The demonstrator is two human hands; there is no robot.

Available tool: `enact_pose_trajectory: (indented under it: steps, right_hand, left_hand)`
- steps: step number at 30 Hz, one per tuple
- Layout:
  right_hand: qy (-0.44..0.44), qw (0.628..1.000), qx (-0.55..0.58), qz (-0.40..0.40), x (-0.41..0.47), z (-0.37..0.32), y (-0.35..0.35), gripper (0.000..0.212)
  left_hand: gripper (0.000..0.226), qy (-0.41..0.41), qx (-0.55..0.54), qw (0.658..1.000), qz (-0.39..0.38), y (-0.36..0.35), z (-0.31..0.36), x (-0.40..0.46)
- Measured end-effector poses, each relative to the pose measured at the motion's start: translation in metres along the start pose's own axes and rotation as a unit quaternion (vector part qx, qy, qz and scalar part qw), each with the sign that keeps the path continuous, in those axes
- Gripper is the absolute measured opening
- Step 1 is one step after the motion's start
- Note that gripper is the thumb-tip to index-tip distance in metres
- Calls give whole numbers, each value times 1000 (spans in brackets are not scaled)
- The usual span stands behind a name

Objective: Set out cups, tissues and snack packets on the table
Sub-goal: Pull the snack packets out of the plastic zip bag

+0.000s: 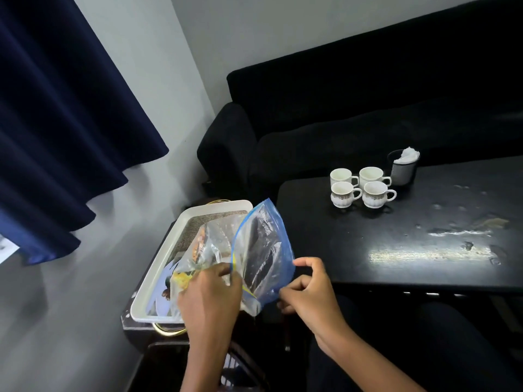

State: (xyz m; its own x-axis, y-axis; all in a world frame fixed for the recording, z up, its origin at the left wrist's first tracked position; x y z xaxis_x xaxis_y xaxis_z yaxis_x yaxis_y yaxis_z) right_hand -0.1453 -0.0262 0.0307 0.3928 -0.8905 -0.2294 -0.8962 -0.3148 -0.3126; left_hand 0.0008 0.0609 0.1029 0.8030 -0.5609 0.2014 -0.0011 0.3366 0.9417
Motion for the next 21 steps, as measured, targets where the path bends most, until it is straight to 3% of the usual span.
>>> enact_pose_trajectory:
  steps: [8, 12, 18, 21]
  right_hand:
    - [-2, 1000, 10, -5, 4, 4, 3, 36]
    - [69, 991, -109, -18, 5, -13, -3, 18]
    - [252, 928, -270, -46, 14, -57, -32, 8]
    - [246, 917, -294, -113, 33, -61, -59, 13]
  left_hand:
    - [21, 42, -43, 996, 69, 4, -22, 10]
    - [16, 47, -86, 990, 101, 5, -27, 14]
    - [6, 28, -138, 989, 35, -8, -26, 19]
    - [11, 17, -149, 989, 4, -12, -22, 20]
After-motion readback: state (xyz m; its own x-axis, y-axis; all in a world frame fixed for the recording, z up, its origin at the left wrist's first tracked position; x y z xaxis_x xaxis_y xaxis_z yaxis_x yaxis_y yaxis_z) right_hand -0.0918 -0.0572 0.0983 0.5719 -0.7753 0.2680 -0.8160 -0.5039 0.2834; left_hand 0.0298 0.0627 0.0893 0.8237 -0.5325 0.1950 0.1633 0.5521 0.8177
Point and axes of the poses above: each hand's wrist, its own x-axis towards the middle knuckle, its own y-axis out of the back of the hand, z = x × y, the point moved 6 cm from there along x, towards the middle knuckle, and after that the axes turned 15 degrees about x, right-handed, at the moved point
